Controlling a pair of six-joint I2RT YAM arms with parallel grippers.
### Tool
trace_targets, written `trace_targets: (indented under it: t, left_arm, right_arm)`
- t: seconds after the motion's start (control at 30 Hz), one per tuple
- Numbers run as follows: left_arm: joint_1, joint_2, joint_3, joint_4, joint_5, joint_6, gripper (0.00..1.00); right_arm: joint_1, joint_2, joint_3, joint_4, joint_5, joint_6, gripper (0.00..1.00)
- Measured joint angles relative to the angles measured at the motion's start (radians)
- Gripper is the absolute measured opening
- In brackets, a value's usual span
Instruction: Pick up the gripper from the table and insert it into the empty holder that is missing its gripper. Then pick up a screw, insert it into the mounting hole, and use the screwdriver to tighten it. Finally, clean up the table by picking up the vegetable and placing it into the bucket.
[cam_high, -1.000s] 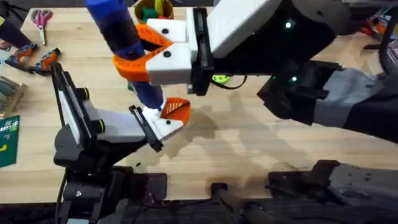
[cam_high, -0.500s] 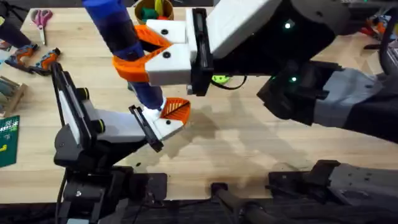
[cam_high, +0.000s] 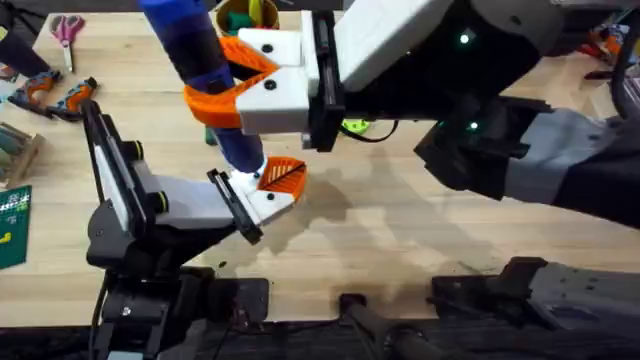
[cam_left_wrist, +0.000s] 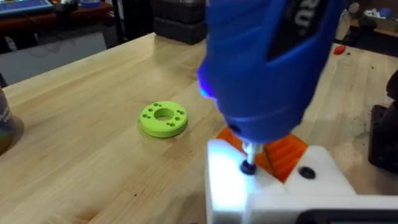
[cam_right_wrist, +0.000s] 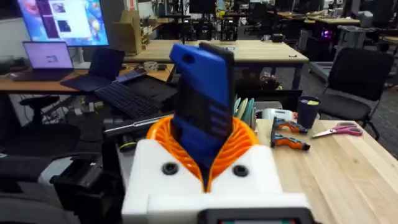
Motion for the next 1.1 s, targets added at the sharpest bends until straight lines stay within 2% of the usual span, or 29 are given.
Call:
trace_targets:
  t: [1.1]
  left_arm:
    - [0.0,0.0,0.0,0.0,0.0,-0.011,0.005]
  right_arm:
    - [0.0,0.0,0.003,-0.046,0.012,0.0,0.027]
